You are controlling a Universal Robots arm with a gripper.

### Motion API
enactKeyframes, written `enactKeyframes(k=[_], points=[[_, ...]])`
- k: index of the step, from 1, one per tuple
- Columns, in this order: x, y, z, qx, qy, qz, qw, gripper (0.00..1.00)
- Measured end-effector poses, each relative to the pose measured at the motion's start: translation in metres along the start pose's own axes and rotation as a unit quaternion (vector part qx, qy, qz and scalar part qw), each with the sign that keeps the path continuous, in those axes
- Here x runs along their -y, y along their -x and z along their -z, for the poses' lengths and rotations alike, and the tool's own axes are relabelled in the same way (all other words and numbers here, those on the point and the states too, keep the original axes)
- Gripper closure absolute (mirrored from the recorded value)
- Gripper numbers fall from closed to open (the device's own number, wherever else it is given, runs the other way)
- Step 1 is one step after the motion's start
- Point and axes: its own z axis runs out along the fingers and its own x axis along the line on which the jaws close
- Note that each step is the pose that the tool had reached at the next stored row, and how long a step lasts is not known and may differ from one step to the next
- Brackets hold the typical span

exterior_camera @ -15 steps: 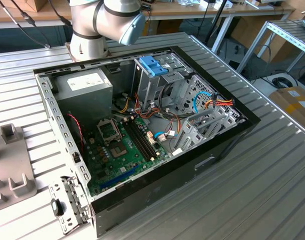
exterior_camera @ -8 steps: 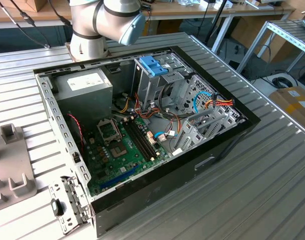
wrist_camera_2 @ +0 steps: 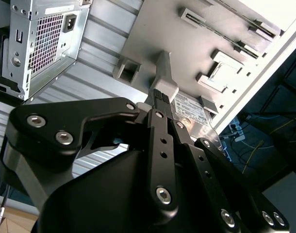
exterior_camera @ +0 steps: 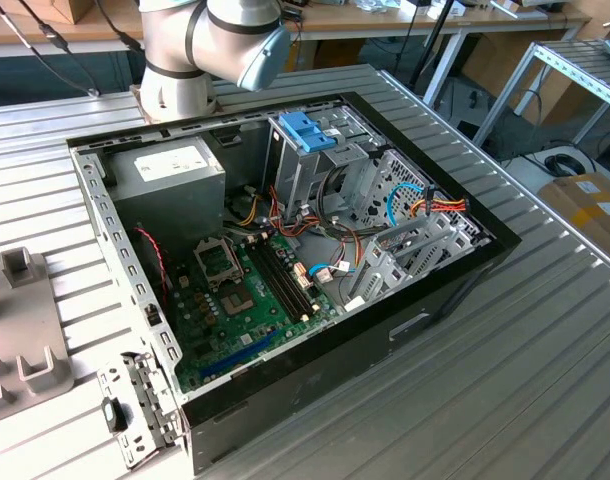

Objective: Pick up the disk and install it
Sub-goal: 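Reach for the disk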

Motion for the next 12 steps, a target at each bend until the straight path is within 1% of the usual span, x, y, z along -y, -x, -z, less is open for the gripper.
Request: enactKeyframes(k=[12], points=[[0.0004, -0.0049, 0.0001, 0.0, 0.0, 0.0, 1.0, 0.9]])
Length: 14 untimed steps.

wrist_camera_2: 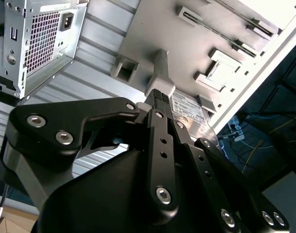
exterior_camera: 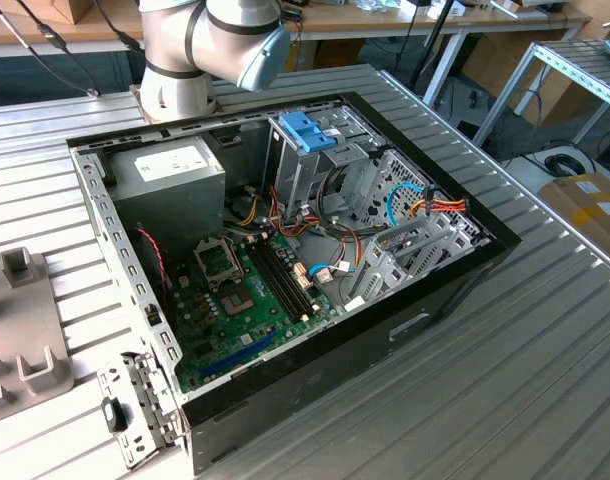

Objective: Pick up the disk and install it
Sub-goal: 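Reach for the disk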

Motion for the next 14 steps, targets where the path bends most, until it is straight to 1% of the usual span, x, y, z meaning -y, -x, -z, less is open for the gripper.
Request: enactKeyframes(k=[14], points=[[0.0005, -0.007, 0.0003, 0.0, 0.0, 0.0, 1.0, 0.9]])
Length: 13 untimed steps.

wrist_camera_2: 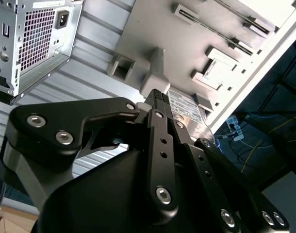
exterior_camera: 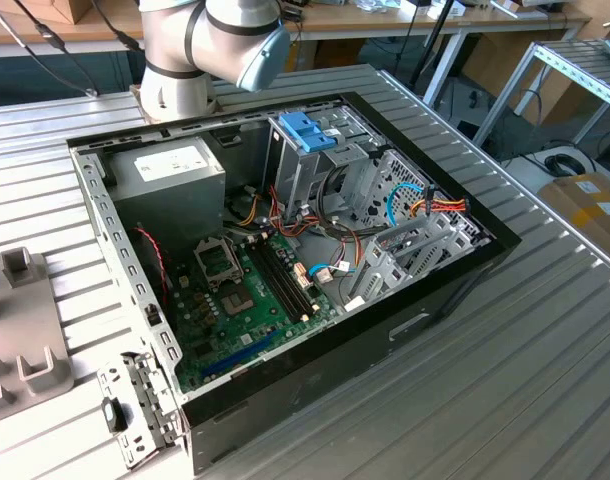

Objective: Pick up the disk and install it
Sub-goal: 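Reach for the disk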

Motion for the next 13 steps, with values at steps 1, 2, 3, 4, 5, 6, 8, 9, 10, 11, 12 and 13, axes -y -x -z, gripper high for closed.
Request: enactKeyframes(k=[1, 2, 3, 4, 5, 6, 8, 9, 10, 11, 12, 13], points=[[0.0, -0.0004, 0.0, 0.0, 0.0, 0.0, 1.0, 0.9], [0.0001, -0.0009, 0.0, 0.0, 0.0, 0.0, 1.0, 0.9], [0.0001, -0.0013, 0.0, 0.0, 0.0, 0.0, 1.0, 0.9], [0.0001, -0.0017, 0.0, 0.0, 0.0, 0.0, 1.0, 0.9], [0.0002, -0.0021, 0.0, 0.0, 0.0, 0.0, 1.0, 0.9], [0.0002, -0.0026, 0.0, 0.0, 0.0, 0.0, 1.0, 0.9], [0.0003, -0.0037, 0.0001, 0.0, 0.0, 0.0, 1.0, 0.9], [0.0003, -0.0042, 0.0001, 0.0, 0.0, 0.0, 1.0, 0.9], [0.0003, -0.0046, 0.0001, 0.0, 0.0, 0.0, 1.0, 0.9], [0.0004, -0.0052, 0.0001, 0.0, 0.0, 0.0, 1.0, 0.9], [0.0004, -0.006, 0.0001, 0.0, 0.0, 0.0, 1.0, 0.9], [0.0005, -0.0066, 0.0002, 0.0, 0.0, 0.0, 1.0, 0.9]])
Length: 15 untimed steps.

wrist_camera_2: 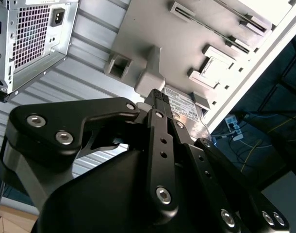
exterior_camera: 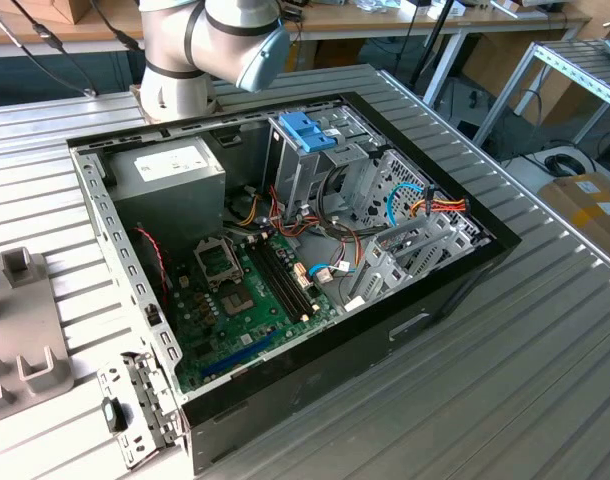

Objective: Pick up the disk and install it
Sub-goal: 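Reach for the disk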

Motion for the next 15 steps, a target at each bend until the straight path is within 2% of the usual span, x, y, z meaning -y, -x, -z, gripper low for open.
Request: enactKeyframes(k=[15], points=[[0.0006, -0.0079, 0.0002, 0.0, 0.0, 0.0, 1.0, 0.9]])
